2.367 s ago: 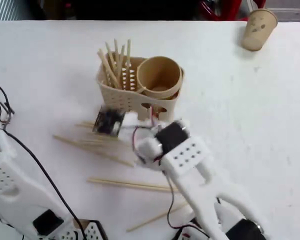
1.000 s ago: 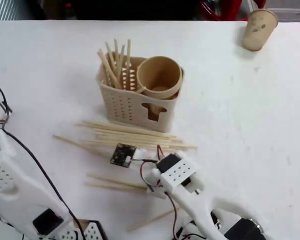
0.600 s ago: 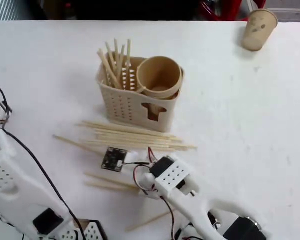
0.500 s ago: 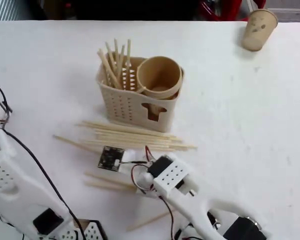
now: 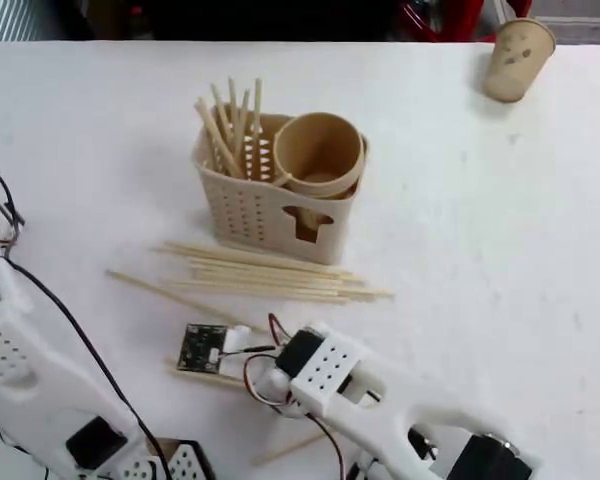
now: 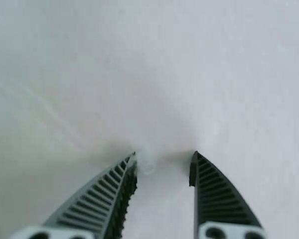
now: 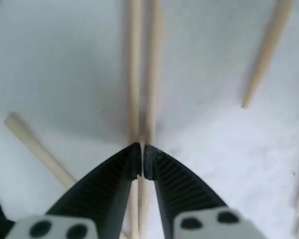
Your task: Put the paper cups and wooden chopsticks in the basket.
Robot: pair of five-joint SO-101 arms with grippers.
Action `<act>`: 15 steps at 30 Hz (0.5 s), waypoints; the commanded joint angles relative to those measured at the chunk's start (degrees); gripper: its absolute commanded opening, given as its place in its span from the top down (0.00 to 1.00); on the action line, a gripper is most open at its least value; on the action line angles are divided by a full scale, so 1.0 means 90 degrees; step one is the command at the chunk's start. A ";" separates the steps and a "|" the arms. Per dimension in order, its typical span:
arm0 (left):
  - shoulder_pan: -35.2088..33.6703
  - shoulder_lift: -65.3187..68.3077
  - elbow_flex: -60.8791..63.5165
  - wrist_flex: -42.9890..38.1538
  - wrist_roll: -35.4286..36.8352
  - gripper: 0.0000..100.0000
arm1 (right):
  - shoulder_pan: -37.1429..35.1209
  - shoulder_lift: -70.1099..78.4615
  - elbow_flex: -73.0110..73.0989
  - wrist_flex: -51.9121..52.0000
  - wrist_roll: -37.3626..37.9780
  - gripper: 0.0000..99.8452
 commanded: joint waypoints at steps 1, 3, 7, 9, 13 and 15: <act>-0.0298 0.0249 -0.0215 -0.0166 -0.0059 0.82 | -0.0044 -0.0161 -0.0303 0.0347 -0.0039 0.91; -0.0298 0.0249 -0.0225 -0.0166 -0.0059 0.82 | -0.0044 -0.0415 -0.0303 0.0464 -0.0039 0.88; -0.0298 0.0259 -0.0215 -0.0176 -0.0059 0.82 | -0.0044 -0.0708 -0.0205 0.0454 -0.0039 0.88; -0.0298 0.0259 -0.0205 -0.0176 -0.0059 0.82 | -0.0044 -0.0620 -0.0088 0.0347 -0.0039 0.88; -0.0298 0.0259 -0.0195 -0.0176 -0.0059 0.82 | -0.0034 -0.0239 0.0039 0.0122 0.0010 0.88; -0.0298 0.0259 -0.0195 -0.0176 -0.0059 0.82 | -0.0034 0.0005 0.0039 0.0083 0.0147 0.88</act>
